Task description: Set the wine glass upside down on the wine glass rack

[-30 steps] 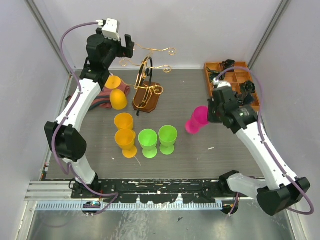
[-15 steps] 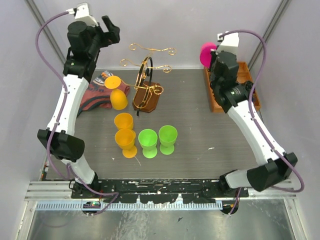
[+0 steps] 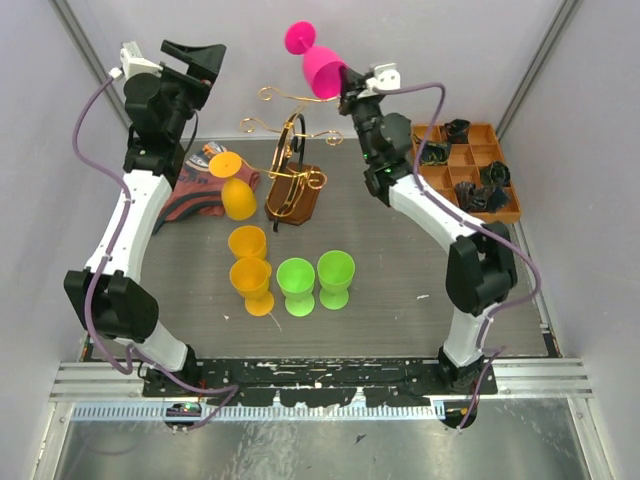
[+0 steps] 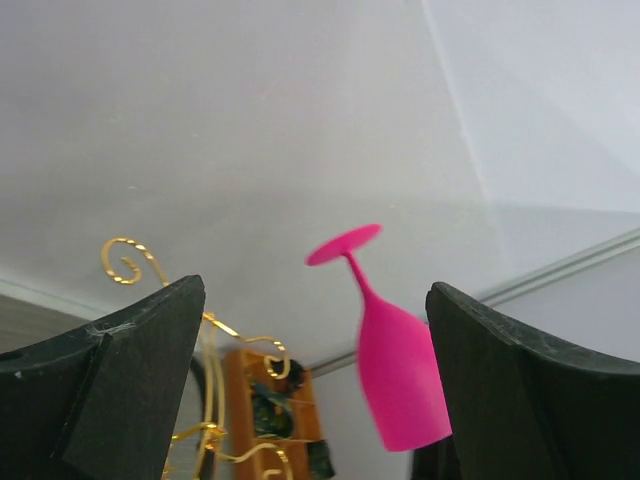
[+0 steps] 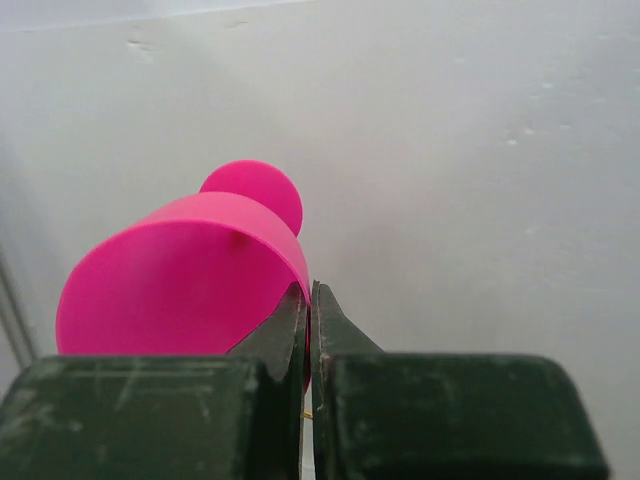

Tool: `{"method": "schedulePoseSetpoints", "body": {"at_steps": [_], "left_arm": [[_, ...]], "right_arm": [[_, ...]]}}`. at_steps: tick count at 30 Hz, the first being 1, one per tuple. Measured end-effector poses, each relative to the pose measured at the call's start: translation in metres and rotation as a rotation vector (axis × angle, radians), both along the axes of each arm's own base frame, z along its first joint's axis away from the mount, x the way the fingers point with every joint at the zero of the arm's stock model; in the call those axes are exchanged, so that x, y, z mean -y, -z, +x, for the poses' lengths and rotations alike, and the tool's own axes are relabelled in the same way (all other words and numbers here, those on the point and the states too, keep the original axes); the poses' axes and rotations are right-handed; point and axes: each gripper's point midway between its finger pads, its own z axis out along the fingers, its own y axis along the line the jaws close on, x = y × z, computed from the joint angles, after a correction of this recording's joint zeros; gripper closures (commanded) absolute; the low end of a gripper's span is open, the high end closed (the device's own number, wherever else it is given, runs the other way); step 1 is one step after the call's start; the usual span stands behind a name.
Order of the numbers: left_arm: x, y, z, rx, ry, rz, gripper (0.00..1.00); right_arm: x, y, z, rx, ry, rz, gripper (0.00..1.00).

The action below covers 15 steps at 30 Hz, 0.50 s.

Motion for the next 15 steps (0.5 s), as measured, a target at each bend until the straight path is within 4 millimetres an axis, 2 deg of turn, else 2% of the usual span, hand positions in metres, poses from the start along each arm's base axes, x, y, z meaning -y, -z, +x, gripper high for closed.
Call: {"method": "schedulePoseSetpoints", "body": {"at_steps": [4, 8, 11, 15], "left_arm": [[0.007, -0.015, -0.003, 0.053, 0.051, -0.128, 0.09], [0.013, -0.018, -0.005, 0.068, 0.096, -0.215, 0.12], [0.019, -0.019, -0.005, 0.071, 0.123, -0.246, 0.12], [0.028, -0.016, -0.005, 0.059, 0.149, -0.263, 0.22]], "right_arm": [[-0.046, 0.009, 0.001, 0.075, -0.104, 0.005, 1.00], [-0.083, 0.020, -0.003, 0.102, -0.183, 0.000, 1.00], [-0.101, 0.020, -0.008, 0.116, -0.228, 0.004, 1.00], [-0.115, 0.012, -0.019, 0.144, -0.278, 0.019, 1.00]]}}
